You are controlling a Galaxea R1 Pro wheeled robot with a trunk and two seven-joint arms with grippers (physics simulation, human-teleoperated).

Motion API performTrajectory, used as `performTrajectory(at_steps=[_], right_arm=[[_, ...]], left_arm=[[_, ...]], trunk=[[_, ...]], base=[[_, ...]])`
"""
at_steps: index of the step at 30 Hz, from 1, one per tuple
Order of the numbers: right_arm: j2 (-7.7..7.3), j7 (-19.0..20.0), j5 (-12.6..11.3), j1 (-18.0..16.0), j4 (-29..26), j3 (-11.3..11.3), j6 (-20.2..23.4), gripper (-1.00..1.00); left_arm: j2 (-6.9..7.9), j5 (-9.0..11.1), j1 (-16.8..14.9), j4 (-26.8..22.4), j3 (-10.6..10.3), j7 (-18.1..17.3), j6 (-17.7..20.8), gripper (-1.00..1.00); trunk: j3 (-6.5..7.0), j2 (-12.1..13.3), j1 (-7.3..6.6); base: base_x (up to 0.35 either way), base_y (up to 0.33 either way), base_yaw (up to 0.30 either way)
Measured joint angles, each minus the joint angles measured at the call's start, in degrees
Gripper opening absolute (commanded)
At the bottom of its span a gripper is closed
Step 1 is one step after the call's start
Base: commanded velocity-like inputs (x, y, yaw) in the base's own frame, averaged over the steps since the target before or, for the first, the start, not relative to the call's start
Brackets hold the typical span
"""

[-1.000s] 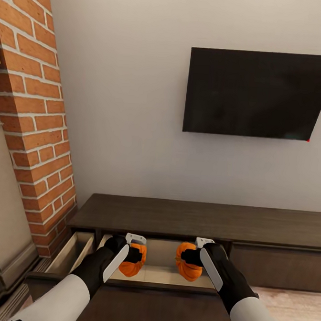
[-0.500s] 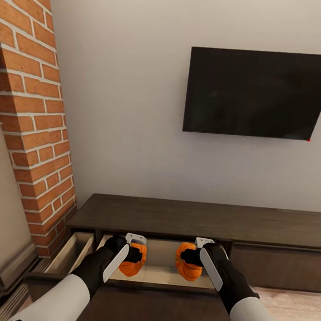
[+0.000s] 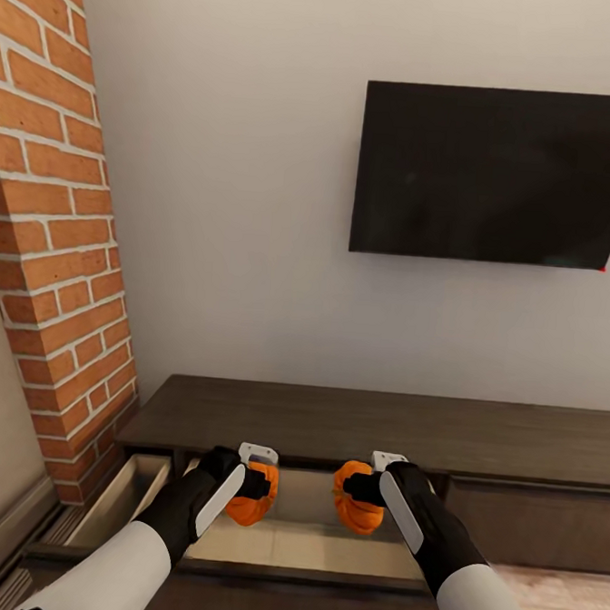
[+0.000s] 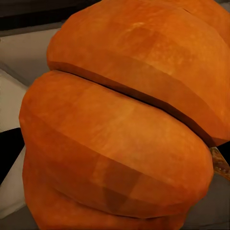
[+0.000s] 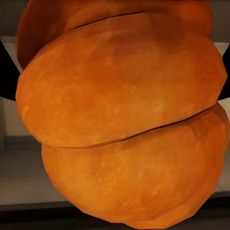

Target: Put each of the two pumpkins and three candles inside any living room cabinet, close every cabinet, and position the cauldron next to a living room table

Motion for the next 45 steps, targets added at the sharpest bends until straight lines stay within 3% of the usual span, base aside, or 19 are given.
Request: performTrajectory(at_steps=[14,37,42,45], right_arm=[[0.01,0.0,0.0,0.0,0.0,0.0,0.0,-1.00],[-0.02,-0.3,0.1,-0.7,0.0,1.3,0.0,-1.00],[-0.02,-0.4,0.1,-0.7,0.0,1.3,0.1,-1.00],[0.00,-0.3,0.2,-0.7,0.0,1.3,0.0,-1.00]], left_arm=[[0.00,0.0,0.0,-0.1,0.0,0.3,-0.1,-1.00],[0.00,0.3,0.0,-0.1,0.0,-0.2,1.1,-1.00],[0.00,0.5,0.0,-0.1,0.0,0.0,1.0,-1.00],[0.00,0.5,0.0,-0.2,0.0,0.1,1.0,-1.00]], trunk=[[0.00,0.0,0.01],[-4.14,-9.2,5.04],[-5.24,-9.2,5.18],[-5.24,-9.2,5.17]], base=[[0.015,0.000,0.000],[0.000,0.000,0.000],[0.000,0.000,0.000],[0.000,0.000,0.000]])
